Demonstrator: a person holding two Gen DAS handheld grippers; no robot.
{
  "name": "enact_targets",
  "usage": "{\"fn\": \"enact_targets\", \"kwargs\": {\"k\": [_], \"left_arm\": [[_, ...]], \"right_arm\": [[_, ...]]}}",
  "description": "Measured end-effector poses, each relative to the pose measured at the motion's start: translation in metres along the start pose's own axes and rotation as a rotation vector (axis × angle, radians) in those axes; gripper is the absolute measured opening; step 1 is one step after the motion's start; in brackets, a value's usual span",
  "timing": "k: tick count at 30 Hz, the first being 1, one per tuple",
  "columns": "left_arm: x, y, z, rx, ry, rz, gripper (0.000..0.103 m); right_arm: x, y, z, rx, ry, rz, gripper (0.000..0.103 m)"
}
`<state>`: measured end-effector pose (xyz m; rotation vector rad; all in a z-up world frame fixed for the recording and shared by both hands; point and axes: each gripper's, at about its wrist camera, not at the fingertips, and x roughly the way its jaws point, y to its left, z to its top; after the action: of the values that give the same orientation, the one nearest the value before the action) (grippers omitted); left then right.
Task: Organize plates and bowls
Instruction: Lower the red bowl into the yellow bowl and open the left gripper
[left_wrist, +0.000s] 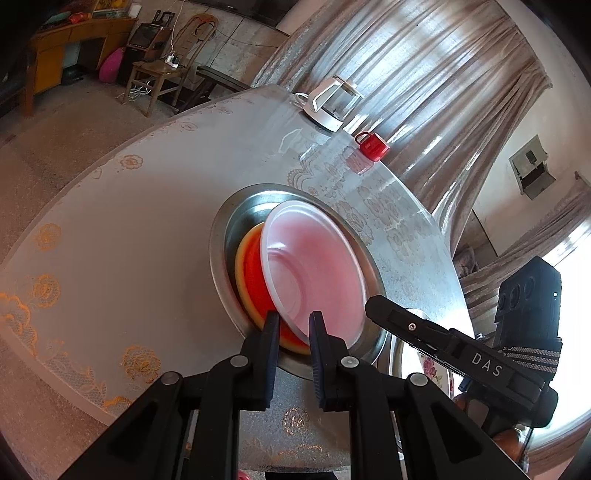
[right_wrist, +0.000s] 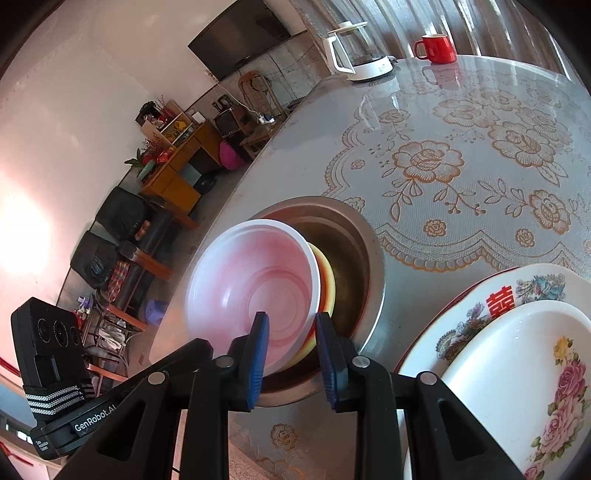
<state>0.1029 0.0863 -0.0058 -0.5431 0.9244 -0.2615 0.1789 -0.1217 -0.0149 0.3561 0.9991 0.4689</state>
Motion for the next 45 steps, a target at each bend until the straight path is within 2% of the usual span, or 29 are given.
{"fn": "enact_targets", "kwargs": {"k": [13, 20, 22, 27, 36, 39, 45], "left_arm": [[-0.001, 0.002, 0.0, 0.025, -0.015, 0.008, 0.015], [0.005, -0.003, 0.001, 0.044, -0.005, 0.016, 0.015], [0.007, -0.003, 0.002, 0.049, -0.002, 0.017, 0.015], [0.012, -0.004, 0.002, 0.062, 0.006, 0.027, 0.015], [0.018, -0.008, 0.005, 0.07, 0.014, 0.033, 0.017], [0.019, -0.008, 0.004, 0.071, 0.012, 0.034, 0.018], [0.018, -0.011, 0.002, 0.093, 0.005, 0.052, 0.019]], "right_arm": [[0.012, 0.011, -0.002, -0.105, 0.031, -0.109, 0.026], [0.02, 0.021, -0.002, -0.205, 0.039, -0.183, 0.023], [0.023, 0.023, -0.001, -0.227, 0.035, -0.21, 0.02], [0.026, 0.021, 0.004, -0.242, 0.024, -0.248, 0.017], [0.021, 0.018, 0.007, -0.202, 0.03, -0.245, 0.018], [0.019, 0.017, 0.009, -0.176, 0.034, -0.217, 0.024], [0.014, 0.016, 0.008, -0.156, 0.009, -0.205, 0.025]]}}
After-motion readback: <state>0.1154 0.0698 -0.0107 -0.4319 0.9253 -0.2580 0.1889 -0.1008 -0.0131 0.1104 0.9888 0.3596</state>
